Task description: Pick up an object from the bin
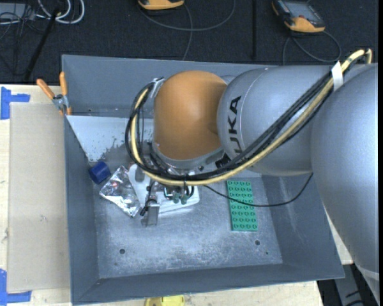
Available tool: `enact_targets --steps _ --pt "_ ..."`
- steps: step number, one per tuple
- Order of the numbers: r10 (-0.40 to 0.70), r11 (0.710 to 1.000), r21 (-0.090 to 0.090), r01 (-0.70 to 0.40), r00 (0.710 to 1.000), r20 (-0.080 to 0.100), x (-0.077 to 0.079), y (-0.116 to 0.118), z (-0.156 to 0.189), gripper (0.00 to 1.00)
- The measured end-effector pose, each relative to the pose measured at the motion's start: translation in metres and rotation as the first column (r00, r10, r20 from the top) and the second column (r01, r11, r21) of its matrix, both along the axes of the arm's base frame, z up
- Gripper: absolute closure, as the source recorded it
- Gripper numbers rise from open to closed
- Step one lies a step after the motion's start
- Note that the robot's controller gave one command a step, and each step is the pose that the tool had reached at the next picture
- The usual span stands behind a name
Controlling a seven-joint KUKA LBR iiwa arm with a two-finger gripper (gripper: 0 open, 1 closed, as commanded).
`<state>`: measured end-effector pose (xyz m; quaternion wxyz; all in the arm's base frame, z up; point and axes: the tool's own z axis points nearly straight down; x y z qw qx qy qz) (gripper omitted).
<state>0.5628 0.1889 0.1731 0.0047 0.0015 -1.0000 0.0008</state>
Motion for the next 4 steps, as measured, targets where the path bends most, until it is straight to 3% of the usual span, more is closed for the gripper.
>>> enact_targets --steps 1,2,3,4 --pt "-0.23 0.973 0.0 0.23 0.973 0.004 0.028 0.029 -0.107 0.0" --pt "-0.272 0.962 0.001 0.272 0.962 0.007 0.01 0.037 -0.072 0.0" --pt "-0.384 0.923 0.002 0.384 0.923 0.008 0.011 0.058 -0.059 0.0" --pt "-0.456 0.89 -0.003 0.456 0.89 0.005 0.022 0.021 -0.106 0.0"
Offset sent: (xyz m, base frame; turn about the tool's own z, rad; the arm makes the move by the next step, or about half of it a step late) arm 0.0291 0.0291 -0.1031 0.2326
